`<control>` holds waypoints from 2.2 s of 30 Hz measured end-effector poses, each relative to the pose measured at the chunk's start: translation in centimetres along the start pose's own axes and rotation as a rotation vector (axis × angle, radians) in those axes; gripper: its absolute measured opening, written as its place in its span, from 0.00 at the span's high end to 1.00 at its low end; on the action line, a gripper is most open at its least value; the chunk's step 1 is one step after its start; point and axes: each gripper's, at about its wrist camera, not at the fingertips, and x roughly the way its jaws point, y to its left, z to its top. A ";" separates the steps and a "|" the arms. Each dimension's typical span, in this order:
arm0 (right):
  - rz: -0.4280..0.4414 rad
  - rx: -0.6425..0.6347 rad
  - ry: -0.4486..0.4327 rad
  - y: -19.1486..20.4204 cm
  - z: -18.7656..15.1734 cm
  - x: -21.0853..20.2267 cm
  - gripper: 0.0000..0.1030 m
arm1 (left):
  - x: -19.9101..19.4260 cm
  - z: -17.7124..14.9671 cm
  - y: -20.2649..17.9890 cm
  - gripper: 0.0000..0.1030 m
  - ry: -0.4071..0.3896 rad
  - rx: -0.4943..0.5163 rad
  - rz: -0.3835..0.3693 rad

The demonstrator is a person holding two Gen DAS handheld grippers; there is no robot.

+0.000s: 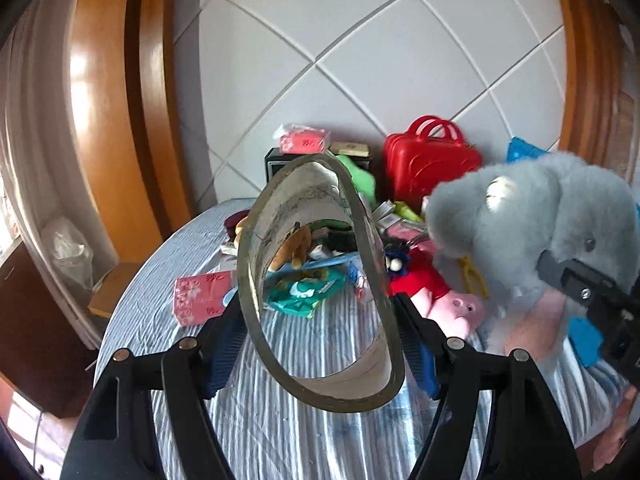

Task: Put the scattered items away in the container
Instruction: 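Carry the tape roll and grey elephant with both tools over the blue box, then open both tools to drop the tape roll and elephant into the box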

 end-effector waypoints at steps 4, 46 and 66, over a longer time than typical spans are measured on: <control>-0.048 0.003 -0.031 0.4 0.2 -2.1 0.59 | -1.1 0.0 -0.2 0.32 -0.020 0.016 -0.044; -0.368 0.074 -0.205 -42.5 3.0 -21.5 0.59 | -5.0 7.1 -49.3 0.32 -0.168 0.195 -0.359; -0.307 0.119 0.365 -57.6 -1.8 -16.2 0.59 | 5.1 2.9 -66.7 0.31 0.561 0.357 -0.346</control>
